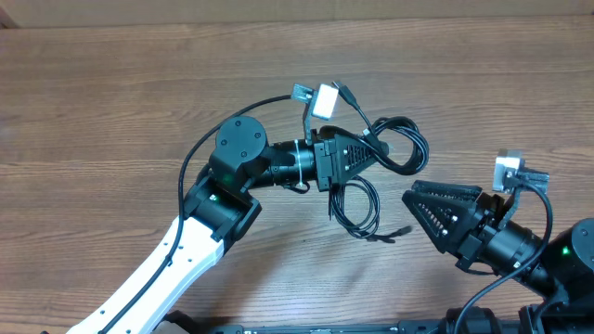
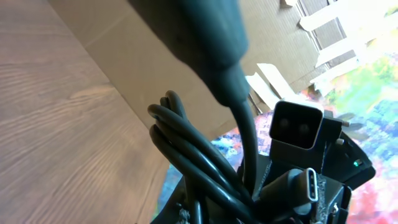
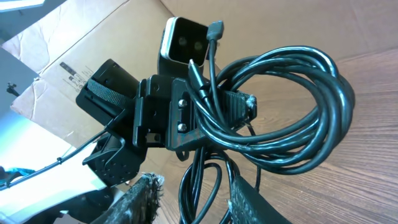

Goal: Untangle cables
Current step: 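Open the right gripper and pull it back right, releasing the cables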

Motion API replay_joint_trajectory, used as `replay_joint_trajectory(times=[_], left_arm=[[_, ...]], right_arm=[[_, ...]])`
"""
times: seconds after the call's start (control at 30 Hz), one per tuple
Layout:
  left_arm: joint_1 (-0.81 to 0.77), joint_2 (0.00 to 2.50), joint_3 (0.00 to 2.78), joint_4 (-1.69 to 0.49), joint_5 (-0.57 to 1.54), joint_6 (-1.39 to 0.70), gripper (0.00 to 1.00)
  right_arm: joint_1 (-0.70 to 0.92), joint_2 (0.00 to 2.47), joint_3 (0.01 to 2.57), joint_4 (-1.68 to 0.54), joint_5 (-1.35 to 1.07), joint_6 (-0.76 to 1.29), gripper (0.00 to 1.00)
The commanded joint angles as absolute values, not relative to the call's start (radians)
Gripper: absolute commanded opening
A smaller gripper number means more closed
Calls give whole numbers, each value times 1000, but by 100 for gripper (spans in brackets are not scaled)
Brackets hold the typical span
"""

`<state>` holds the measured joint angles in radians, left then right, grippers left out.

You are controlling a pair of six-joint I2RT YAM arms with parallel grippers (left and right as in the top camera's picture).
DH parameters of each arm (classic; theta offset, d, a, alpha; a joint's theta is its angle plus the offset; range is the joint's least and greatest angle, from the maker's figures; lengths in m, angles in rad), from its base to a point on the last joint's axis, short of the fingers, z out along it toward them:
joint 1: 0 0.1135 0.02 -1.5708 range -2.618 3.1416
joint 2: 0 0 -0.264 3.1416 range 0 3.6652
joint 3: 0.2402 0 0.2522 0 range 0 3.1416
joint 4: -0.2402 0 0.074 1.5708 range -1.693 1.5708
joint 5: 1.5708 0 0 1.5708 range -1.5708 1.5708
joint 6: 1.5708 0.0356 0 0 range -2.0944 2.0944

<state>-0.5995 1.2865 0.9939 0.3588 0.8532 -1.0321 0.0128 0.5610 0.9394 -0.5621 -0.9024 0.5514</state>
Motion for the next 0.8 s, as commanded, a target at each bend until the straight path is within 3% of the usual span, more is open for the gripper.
replay_joint_trajectory(times=[0.0,0.23,0.77], left_arm=[[-585,1282,1011,364,872,-1113,4],[-532,1282,1011,364,874,-1272,4],[-596,1282,1011,376,856,-1413,4]], right_arm=[[12,561,955,-573,-899,548,37],[12,561,955,-706,-710,749,42],[12,561,955,-604,-658,998,43]])
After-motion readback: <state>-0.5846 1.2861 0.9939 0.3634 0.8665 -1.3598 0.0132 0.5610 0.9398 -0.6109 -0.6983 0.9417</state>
